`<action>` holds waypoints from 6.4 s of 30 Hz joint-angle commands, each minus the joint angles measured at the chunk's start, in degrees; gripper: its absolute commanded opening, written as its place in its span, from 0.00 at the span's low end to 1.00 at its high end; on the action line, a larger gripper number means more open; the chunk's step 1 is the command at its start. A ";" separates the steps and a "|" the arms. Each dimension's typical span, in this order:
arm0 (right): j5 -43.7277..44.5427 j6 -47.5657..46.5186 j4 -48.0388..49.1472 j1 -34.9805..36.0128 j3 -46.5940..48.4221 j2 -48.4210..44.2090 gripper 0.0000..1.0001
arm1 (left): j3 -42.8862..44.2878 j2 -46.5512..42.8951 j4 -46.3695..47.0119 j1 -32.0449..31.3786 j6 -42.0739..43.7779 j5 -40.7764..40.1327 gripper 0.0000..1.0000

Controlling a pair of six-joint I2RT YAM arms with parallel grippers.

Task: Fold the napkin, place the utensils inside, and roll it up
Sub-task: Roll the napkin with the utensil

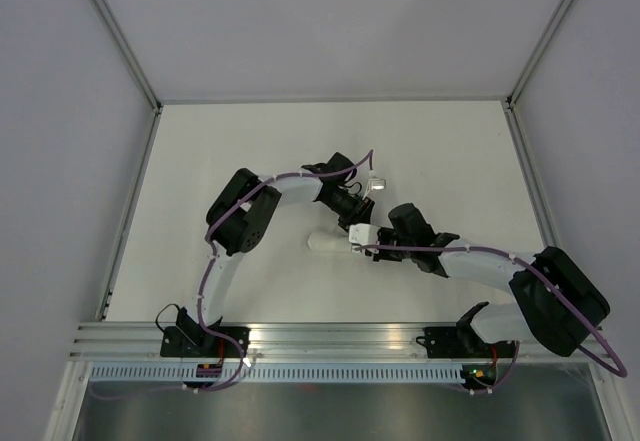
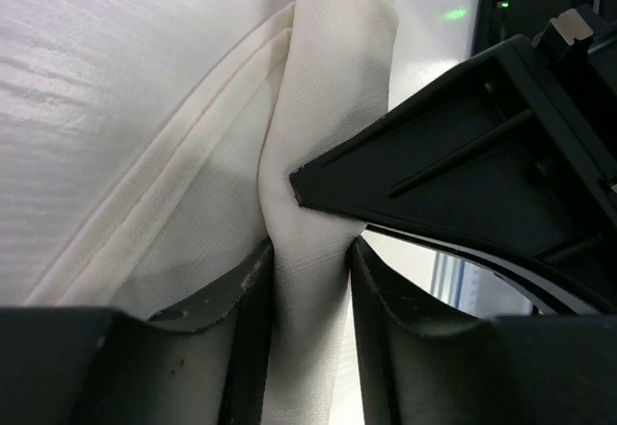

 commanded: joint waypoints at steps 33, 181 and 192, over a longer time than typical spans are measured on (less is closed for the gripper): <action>-25.83 -19.75 -69.16 -17.17 55.65 52.29 0.17 | -55.95 -47.05 60.93 -17.38 14.62 -70.28 0.68; -11.68 -3.58 -15.11 -5.48 10.65 6.76 0.41 | -0.76 -0.21 -10.07 -2.99 11.04 -1.84 0.02; -15.10 -7.35 -28.73 -6.10 17.33 14.92 0.26 | -0.83 -2.91 -5.70 1.67 6.65 2.13 0.29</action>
